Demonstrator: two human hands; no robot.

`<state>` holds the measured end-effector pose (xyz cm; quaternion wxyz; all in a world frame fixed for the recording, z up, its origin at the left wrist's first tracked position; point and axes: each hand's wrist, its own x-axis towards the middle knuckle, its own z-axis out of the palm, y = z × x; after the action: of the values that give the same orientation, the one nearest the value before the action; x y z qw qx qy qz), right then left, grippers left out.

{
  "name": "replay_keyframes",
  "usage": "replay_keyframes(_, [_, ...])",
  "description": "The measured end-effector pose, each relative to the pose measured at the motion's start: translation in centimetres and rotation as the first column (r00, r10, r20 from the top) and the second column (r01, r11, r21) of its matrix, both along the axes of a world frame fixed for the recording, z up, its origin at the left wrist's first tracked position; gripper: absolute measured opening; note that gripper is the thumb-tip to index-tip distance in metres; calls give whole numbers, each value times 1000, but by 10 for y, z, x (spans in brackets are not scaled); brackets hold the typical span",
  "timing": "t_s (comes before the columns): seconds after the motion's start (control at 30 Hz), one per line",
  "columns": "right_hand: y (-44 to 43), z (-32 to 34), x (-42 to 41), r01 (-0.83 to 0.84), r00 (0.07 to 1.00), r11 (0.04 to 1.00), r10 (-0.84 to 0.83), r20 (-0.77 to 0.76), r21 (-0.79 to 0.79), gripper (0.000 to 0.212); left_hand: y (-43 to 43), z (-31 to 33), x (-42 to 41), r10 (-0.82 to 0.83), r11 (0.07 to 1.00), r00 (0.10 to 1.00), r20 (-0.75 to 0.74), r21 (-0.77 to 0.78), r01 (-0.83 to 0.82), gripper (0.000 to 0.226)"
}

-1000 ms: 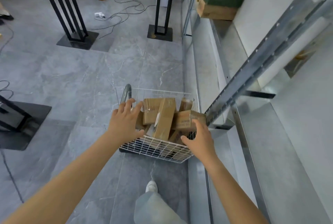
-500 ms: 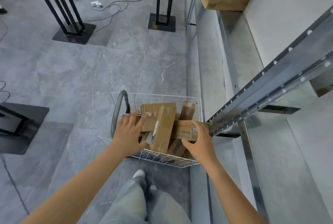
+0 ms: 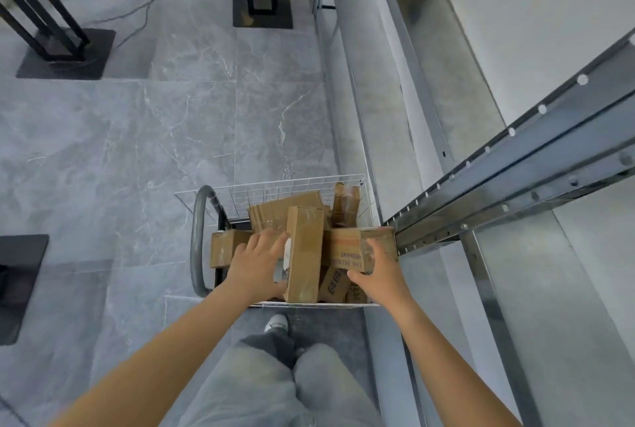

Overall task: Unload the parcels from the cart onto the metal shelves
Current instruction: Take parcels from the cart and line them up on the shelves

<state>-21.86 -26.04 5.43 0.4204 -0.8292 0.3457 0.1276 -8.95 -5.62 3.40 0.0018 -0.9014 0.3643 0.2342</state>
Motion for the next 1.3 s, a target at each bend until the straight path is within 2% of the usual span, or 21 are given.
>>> replay_keyframes(0.17, [-19, -22, 13, 58, 995, 997, -54, -78, 45, 66, 2, -11, 18, 33, 999, 998, -61, -1, -33, 90])
replay_keyframes(0.37, [-53, -49, 33, 154, 970, 979, -123, -211, 137, 84, -6, -15, 23, 91, 995, 993, -76, 57, -87, 88])
replay_keyframes(0.5, [-78, -70, 46, 208, 946, 967, -161, -280, 146, 75, -16, -15, 19, 154, 988, 983, -99, 49, -150, 87])
replay_keyframes(0.67, [-103, -113, 52, 206, 904, 967, -130, -407, 148, 86, -26, -24, 14, 196, 980, 975, -100, 63, -191, 85])
replay_keyframes(0.77, [-108, -126, 55, 212, 867, 965, -113, -484, 153, 83, -33, -33, 12, 218, 974, 971, -101, 87, -210, 85])
replay_keyframes(0.9, [-110, -141, 58, 222, 856, 962, -115, -503, 158, 84, -45, -43, 13, 244, 966, 963, -111, 109, -233, 85])
replay_keyframes(1.0, [-109, -153, 61, 330, 839, 934, -223, -496, 138, 101, -52, -50, 13, 271, 960, 954, -127, 102, -260, 84])
replay_keyframes(1.1, [-109, -170, 62, 472, 790, 871, -349, -504, 137, 124, -55, -59, 12, 273, 959, 956, -109, 108, -262, 82])
replay_keyframes(1.17, [-106, -171, 68, 627, 715, 744, -430, -551, 232, 130, -55, -64, 9, 294, 953, 950, -110, 111, -282, 82])
replay_keyframes(1.23, [-105, -173, 72, 732, 645, 609, -474, -599, 305, 124, -54, -68, 5, 317, 945, 942, -113, 118, -304, 81])
replay_keyframes(1.3, [-108, -178, 73, 813, 567, 497, -555, -609, 304, 112, -54, -70, -1, 322, 942, 940, -111, 136, -307, 81])
